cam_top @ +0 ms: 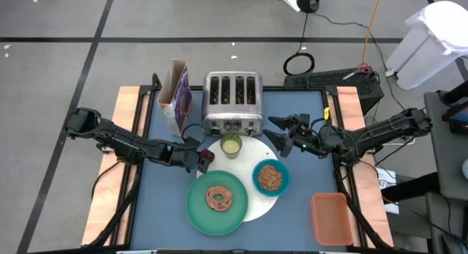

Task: Arrange a breakfast setting
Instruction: Put the red apple to the top left of the placemat

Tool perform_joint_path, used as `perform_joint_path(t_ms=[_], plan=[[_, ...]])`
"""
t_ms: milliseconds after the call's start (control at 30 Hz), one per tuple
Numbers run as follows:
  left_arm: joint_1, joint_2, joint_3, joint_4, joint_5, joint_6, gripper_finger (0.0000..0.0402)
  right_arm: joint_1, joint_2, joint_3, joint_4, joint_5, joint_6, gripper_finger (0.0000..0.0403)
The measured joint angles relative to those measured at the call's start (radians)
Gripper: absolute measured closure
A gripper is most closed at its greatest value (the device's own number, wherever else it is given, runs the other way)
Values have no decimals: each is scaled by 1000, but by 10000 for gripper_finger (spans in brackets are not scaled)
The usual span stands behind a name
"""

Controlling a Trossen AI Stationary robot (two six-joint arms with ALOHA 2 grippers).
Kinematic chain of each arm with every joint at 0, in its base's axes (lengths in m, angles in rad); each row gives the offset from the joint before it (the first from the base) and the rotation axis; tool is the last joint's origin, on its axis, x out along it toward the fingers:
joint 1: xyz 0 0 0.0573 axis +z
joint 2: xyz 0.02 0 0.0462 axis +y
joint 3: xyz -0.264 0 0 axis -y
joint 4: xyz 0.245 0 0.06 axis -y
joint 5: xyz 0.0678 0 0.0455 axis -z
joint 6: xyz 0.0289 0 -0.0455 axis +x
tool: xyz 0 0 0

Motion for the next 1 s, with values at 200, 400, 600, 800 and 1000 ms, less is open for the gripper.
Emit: perform_joint_path(t_ms=[200, 400, 600, 800, 1000], plan=[[0, 0, 0, 14, 0, 0, 29, 0, 0, 0, 0, 0, 0, 28], [0, 0, 0, 22, -1, -15, 14, 0, 0, 0, 0, 0, 0, 28], [0, 0, 0, 22, -1, -24, 14, 0, 0, 0, 0, 0, 0, 28], [1, 0, 0, 21, -1, -45, 14, 0, 0, 0, 0, 0, 0, 28], [2, 0, 0, 21, -2, -44, 14, 0, 0, 0, 0, 0, 0, 28]])
